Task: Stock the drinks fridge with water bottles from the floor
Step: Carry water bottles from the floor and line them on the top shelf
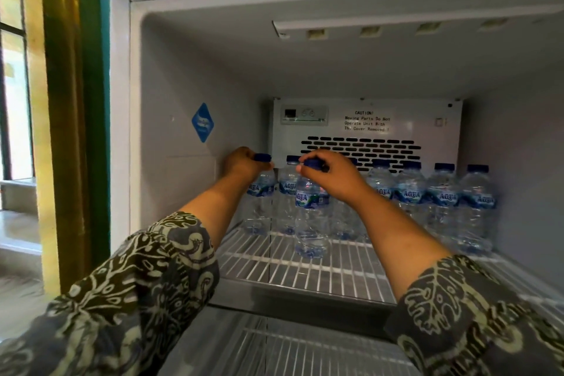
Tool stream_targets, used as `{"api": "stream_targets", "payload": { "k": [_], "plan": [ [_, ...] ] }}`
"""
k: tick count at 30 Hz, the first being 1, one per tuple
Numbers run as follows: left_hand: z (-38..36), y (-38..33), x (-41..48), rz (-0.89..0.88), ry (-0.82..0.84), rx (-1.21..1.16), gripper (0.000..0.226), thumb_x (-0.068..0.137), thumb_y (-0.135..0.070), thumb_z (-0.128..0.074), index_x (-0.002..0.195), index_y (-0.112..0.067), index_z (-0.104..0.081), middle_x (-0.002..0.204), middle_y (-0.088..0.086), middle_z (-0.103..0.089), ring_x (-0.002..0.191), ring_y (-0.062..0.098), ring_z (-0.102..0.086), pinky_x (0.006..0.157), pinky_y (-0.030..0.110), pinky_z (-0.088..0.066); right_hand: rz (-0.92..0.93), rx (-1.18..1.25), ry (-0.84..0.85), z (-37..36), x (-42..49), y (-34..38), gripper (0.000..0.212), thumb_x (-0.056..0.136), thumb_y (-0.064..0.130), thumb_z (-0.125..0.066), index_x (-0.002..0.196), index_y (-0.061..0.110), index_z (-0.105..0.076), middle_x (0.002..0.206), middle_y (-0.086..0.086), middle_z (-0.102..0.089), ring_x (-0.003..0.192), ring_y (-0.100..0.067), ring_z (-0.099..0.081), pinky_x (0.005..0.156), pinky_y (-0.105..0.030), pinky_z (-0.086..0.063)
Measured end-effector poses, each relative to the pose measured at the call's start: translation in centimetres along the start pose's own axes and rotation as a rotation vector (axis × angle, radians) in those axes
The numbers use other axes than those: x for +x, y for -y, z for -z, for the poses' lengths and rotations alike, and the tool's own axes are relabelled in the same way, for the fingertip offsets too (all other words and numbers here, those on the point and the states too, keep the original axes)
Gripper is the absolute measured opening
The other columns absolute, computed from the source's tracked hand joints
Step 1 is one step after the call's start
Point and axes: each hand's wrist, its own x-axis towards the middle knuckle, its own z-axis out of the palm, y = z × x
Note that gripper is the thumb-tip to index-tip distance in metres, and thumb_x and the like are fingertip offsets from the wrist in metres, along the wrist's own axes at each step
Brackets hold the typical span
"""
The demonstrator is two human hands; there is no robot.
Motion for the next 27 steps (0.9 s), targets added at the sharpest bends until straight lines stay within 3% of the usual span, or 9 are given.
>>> {"api": "stream_targets", "payload": {
  "k": [8,16,27],
  "plan": [
    [-0.7,0.0,1.5,0.034,-0.011,0.014,0.051,0.078,-0.027,-0.074,0.119,-0.004,-0.052,0.119,0.018,-0.059,0.107,0.034,-0.058,0.092,0.047,-0.051,0.007,0.040,-0.014,-0.3,0.0,0.0,0.024,0.087,0.021,-0.065,0.106,0.007,-0.066,0.101,-0.002,-0.064,0.093,-0.013,-0.058,0.081,-0.020,-0.045],
    [-1.7,0.5,2.5,0.001,-0.015,0.039,0.052,0.079,-0.031,-0.074,0.118,-0.006,-0.052,0.118,0.016,-0.060,0.103,0.032,-0.058,0.084,0.038,-0.052,0.005,0.034,-0.023,-0.6,0.3,-0.3,0.024,0.086,0.021,-0.067,0.104,0.007,-0.067,0.104,-0.006,-0.067,0.098,-0.018,-0.061,0.088,-0.029,-0.047],
    [-2.2,1.0,3.6,-0.025,-0.014,0.062,0.049,0.080,-0.031,-0.072,0.119,-0.006,-0.053,0.120,0.016,-0.060,0.106,0.033,-0.058,0.088,0.039,-0.051,0.001,0.041,-0.022,-0.6,0.3,-0.3,0.024,0.085,0.021,-0.067,0.105,0.007,-0.066,0.106,-0.007,-0.067,0.100,-0.018,-0.061,0.086,-0.023,-0.045]
  ]
}}
